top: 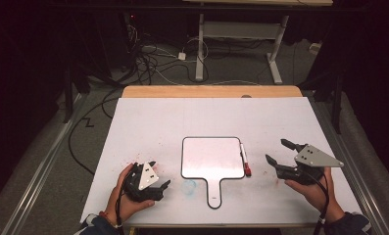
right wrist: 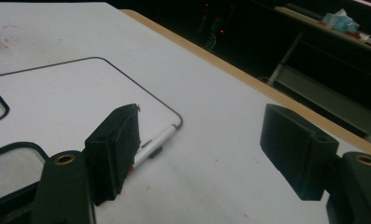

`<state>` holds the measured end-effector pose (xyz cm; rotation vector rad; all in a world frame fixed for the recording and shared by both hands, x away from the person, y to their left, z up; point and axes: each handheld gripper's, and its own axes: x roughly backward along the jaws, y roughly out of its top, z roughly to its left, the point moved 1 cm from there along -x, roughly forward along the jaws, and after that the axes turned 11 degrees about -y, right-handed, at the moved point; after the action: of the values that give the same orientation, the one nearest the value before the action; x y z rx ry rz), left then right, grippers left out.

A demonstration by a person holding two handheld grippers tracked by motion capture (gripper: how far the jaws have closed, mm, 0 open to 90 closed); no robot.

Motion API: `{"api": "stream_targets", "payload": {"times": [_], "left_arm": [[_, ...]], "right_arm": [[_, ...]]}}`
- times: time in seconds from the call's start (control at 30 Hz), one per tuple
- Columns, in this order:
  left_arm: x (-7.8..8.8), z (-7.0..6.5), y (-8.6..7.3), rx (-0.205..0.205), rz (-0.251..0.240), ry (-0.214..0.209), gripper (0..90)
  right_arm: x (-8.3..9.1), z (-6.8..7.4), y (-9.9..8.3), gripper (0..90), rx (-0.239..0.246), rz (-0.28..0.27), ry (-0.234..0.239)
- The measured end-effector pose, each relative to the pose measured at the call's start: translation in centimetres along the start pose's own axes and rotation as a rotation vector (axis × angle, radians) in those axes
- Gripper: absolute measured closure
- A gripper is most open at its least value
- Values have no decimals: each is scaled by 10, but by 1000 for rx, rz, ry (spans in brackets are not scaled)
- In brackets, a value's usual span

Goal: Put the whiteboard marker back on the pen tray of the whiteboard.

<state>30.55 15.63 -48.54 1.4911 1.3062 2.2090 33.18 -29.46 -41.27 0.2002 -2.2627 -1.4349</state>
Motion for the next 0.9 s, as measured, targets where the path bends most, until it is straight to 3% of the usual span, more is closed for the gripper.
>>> {"api": "stream_targets", "payload": {"times": [0.23,0.43,0.53,0.9], "left_arm": [[-1,0,2,-9,1,-1,202],[-2,-2,2,-16,7,-1,202],[-1,-3,3,-29,2,0,202],[1,-5,3,-42,-7,-7,201]], "right_arm": [[8,-1,-24,257,-26,-8,-21],[3,1,-48,236,-48,72,-13],[1,2,-49,236,-57,84,-12],[9,8,-43,242,-31,45,-37]]}}
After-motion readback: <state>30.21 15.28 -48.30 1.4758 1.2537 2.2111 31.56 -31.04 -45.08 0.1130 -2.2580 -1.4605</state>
